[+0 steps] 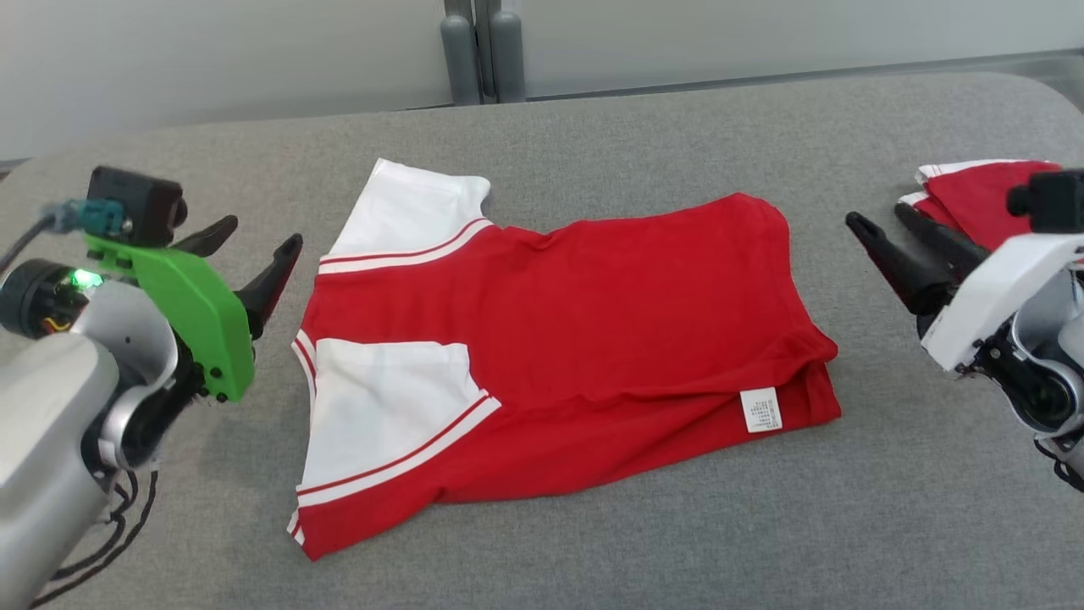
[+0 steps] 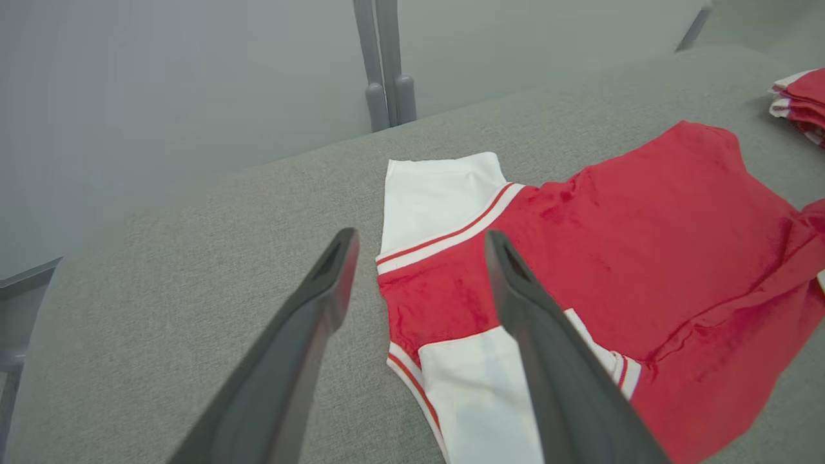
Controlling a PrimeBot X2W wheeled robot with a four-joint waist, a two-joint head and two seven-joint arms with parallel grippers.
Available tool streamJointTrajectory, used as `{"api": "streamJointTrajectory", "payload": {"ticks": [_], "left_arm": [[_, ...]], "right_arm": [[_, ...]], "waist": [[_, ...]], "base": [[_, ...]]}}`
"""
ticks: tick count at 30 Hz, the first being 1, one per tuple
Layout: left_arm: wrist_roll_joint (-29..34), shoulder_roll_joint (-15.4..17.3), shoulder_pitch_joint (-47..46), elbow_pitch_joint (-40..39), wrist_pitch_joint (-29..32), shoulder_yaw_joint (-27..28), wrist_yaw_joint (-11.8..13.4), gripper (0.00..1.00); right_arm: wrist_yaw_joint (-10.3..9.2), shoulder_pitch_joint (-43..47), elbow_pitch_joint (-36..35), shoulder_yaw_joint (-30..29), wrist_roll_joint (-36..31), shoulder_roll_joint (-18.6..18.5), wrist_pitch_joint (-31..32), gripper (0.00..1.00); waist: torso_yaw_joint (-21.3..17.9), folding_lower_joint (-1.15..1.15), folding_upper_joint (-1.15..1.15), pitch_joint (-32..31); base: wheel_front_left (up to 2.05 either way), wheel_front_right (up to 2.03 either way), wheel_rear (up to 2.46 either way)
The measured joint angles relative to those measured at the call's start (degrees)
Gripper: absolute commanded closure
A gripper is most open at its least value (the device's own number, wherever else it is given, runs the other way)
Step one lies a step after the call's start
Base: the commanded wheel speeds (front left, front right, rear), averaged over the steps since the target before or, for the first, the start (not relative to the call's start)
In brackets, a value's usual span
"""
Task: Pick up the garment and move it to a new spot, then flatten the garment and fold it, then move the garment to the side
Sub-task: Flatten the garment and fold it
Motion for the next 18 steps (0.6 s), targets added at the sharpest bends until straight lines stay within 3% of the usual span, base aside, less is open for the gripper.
{"api": "streamJointTrajectory", "payload": {"ticks": [4,8,11,14,18], "left_arm": [[2.5,0.2,5.6,-3.3,-9.6,1.7,5.8,0.00],[3.0,0.4,11.7,-7.0,-20.0,4.8,11.7,0.00],[2.9,0.0,17.2,-9.6,-25.2,7.3,15.7,0.00],[2.9,-2.7,24.5,-12.1,-26.8,11.9,19.8,0.00],[7.5,-8.5,33.3,-15.1,-27.0,20.5,20.7,0.00]], "right_arm": [[0.00,5.4,1.4,-3.8,-3.2,1.3,-9.6,0.00],[0.00,11.2,1.7,-9.8,-8.2,3.6,-12.0,0.00],[0.00,16.4,1.1,-17.6,-15.9,6.1,-12.2,0.00],[0.00,24.0,-1.6,-26.7,-23.8,10.8,-12.3,0.00],[0.00,33.7,-4.8,-33.0,-29.7,16.1,-12.3,0.00]], "waist": [[0.5,0.00,0.00,-2.2],[1.0,0.00,0.00,-4.1],[1.2,0.00,0.00,-5.4],[1.3,0.00,0.00,-6.5],[1.5,0.00,0.00,-7.1]], "base": [[0.00,0.00,0.00],[0.00,0.00,0.00],[0.00,0.00,0.00],[0.00,0.00,0.00],[0.00,0.00,0.00]]}}
